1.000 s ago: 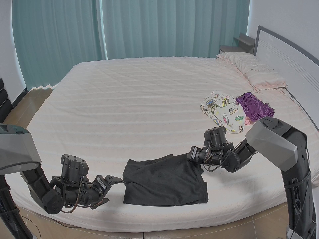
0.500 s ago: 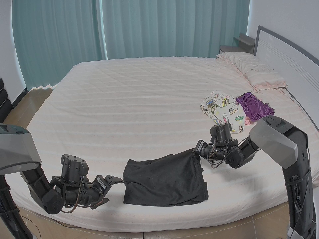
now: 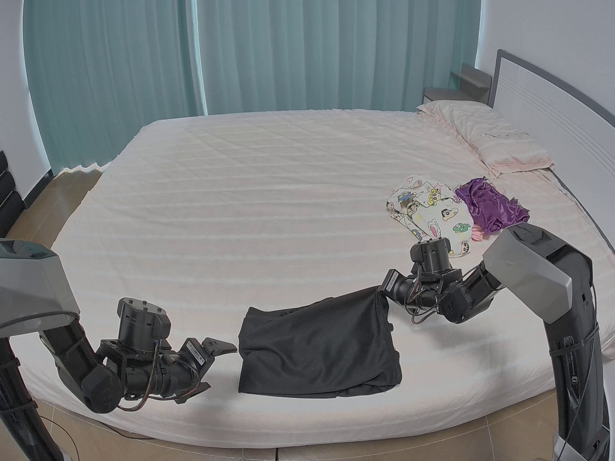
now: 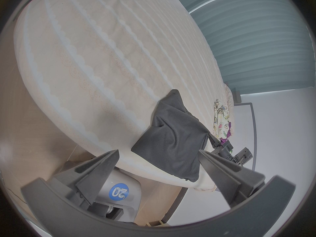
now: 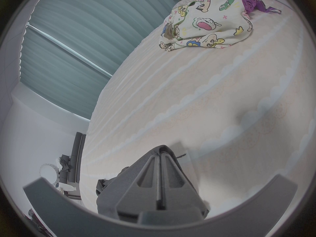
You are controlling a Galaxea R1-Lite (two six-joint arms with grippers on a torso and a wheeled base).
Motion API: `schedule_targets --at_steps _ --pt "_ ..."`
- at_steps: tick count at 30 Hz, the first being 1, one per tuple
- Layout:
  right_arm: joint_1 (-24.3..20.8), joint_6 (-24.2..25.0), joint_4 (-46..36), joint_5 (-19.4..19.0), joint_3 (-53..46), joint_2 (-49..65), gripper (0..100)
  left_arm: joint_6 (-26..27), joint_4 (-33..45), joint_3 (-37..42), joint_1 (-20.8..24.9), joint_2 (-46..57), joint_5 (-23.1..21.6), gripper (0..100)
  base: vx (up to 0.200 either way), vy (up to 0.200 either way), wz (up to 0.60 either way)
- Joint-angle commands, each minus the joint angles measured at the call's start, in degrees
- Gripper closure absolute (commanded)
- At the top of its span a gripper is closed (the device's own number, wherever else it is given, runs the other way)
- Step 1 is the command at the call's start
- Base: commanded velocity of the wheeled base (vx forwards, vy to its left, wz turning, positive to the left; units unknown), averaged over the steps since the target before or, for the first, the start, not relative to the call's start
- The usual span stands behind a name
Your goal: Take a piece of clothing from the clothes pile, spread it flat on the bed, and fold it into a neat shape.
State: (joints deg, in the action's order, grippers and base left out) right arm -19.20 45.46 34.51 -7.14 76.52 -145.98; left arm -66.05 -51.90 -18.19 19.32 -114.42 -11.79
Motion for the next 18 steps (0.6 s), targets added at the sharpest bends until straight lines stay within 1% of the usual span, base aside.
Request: schedule_targets --at_steps 1,2,10,13,16,18 --pt "0.4 0.0 -0.1 -0.1 0.4 -0.5 100 0.0 0.0 0.0 0.0 -0.1 0.0 0 0.000 0.000 0.00" --pt "0.4 0.0 -0.1 -0.1 0.4 -0.5 0 0.0 0.0 0.0 0.0 -0.1 0.0 0 0.000 0.000 0.00" --pt "0.9 -1.3 -0.7 -0.1 -2.0 2.2 0 0.0 0.0 0.0 0.0 -0.1 0.1 0 0.000 0.000 0.00" --pt "1.5 -3.2 -0.1 -0.1 -5.1 4.9 0 0.0 0.0 0.0 0.0 -0.1 0.1 0 0.000 0.000 0.00" --pt "1.8 -6.1 0.0 -0.2 -8.6 7.6 0 0.3 0.0 -0.7 0.0 -0.5 0.2 0 0.000 0.000 0.00" --pt "1.8 -6.2 0.1 -0.2 -8.8 7.7 0 0.3 0.0 -0.8 0.0 -0.5 0.2 0 0.000 0.000 0.00"
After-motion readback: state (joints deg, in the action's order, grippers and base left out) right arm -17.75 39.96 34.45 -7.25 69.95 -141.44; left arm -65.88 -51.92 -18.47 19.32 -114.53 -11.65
